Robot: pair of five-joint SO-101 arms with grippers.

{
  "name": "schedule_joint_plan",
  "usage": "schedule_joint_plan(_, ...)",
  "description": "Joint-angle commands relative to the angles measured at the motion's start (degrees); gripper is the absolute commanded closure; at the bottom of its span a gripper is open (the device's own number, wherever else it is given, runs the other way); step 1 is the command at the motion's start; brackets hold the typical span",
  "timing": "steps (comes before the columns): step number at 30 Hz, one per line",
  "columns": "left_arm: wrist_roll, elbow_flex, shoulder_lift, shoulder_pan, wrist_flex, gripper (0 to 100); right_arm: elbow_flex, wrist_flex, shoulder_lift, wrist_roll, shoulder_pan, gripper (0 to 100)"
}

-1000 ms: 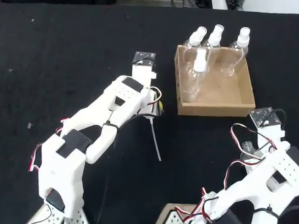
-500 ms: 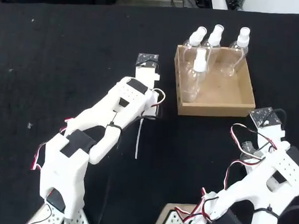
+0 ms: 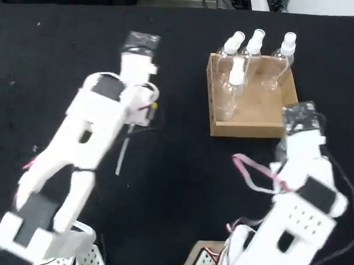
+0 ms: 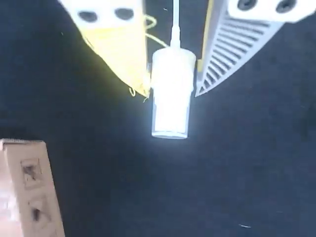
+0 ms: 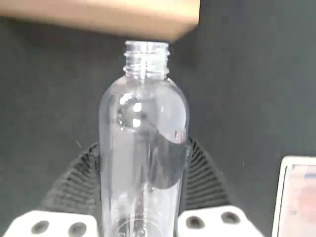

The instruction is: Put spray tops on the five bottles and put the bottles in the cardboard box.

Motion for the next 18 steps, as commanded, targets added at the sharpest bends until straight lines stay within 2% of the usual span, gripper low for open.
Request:
schedule_joint_plan(1, -1.32, 4.18, -14.24, -6.2, -2.55, 97, -3.82, 0.18, -10.07, -8.18, -11.69, 98.7)
schedule_joint_plan(6, -0.88, 8.66, -27.43, -13.67, -3.25, 97, -5.41, -0.97, -16.4, -17.76, -31.12, 98.7)
schedule_joint_plan(11, -0.79, 11.82, -39.12, -14.64, -9.67, 97, -2.42, -12.66, -16.48, -26.2, -48.0, 98.7)
schedule_joint_plan(14, -0.7, 12.35, -46.51, -14.64, -14.15, 97, 2.24, -23.03, -16.48, -29.19, -54.07, 98.7)
schedule_joint_plan(18, -0.7, 12.44, -54.68, -14.37, -18.81, 97, 9.1, -35.78, -16.57, -32.0, -56.35, 98.7)
